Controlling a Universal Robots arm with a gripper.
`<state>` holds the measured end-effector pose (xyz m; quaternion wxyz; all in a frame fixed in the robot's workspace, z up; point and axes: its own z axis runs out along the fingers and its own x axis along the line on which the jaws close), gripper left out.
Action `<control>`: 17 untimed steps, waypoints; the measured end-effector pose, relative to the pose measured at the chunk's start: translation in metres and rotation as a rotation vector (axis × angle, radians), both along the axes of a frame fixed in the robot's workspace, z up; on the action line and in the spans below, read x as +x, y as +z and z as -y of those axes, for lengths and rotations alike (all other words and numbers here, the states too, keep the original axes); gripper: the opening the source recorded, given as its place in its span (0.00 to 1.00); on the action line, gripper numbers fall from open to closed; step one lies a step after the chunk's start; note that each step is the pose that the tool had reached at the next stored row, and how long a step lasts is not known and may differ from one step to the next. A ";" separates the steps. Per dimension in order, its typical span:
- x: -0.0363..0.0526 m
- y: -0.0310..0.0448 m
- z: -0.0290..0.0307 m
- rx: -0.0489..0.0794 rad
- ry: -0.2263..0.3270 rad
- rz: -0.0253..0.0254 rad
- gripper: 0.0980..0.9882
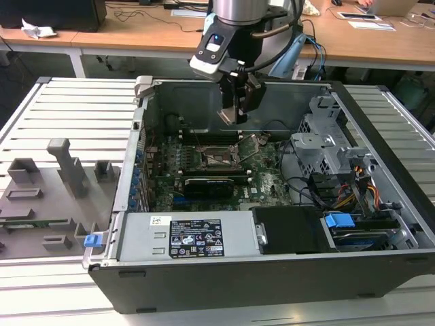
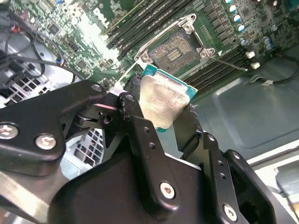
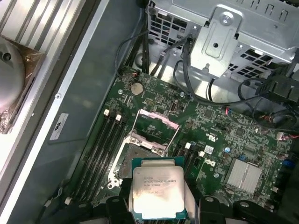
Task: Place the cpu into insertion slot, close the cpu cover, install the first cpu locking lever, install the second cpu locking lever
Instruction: 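Place the cpu into insertion slot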
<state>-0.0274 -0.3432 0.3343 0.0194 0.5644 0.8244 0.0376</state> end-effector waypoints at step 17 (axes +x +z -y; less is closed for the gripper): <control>0.0000 -0.0122 0.0000 0.000 -0.215 0.0000 0.48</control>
